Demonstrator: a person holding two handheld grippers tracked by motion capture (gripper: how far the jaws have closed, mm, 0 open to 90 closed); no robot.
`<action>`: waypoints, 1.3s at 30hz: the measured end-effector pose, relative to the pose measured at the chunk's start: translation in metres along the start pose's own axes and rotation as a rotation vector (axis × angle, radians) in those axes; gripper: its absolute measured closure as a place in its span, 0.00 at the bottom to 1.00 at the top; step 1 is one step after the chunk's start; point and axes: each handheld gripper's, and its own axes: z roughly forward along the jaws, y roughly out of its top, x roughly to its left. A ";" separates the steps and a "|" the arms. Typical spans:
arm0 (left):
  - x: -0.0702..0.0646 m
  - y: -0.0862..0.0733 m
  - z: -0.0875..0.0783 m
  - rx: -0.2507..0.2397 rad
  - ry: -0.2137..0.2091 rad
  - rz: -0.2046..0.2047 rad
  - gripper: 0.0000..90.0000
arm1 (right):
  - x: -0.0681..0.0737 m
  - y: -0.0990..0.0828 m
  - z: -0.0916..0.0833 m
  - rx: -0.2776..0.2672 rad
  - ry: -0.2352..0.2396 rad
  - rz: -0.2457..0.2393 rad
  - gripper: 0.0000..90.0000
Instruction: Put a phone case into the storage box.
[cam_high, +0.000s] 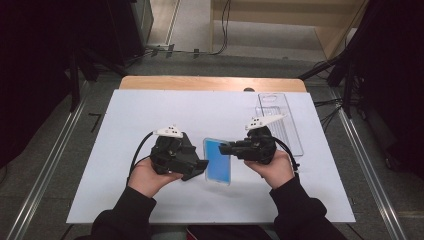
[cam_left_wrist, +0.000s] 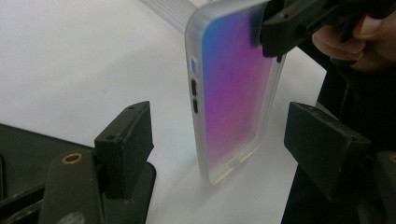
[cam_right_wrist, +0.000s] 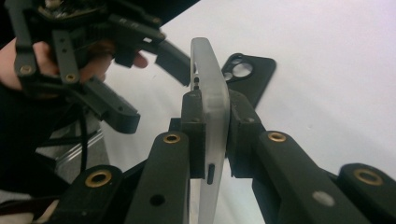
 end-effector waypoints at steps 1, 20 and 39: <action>0.000 0.001 0.000 -0.003 -0.006 0.005 0.27 | 0.000 0.000 0.000 0.003 0.011 -0.008 0.86; 0.008 0.014 0.002 0.032 -0.109 0.097 0.49 | -0.001 -0.001 0.001 0.020 0.148 -0.108 0.86; 0.012 0.016 0.000 0.078 -0.281 0.127 0.91 | -0.007 -0.003 0.004 0.032 0.226 -0.116 0.86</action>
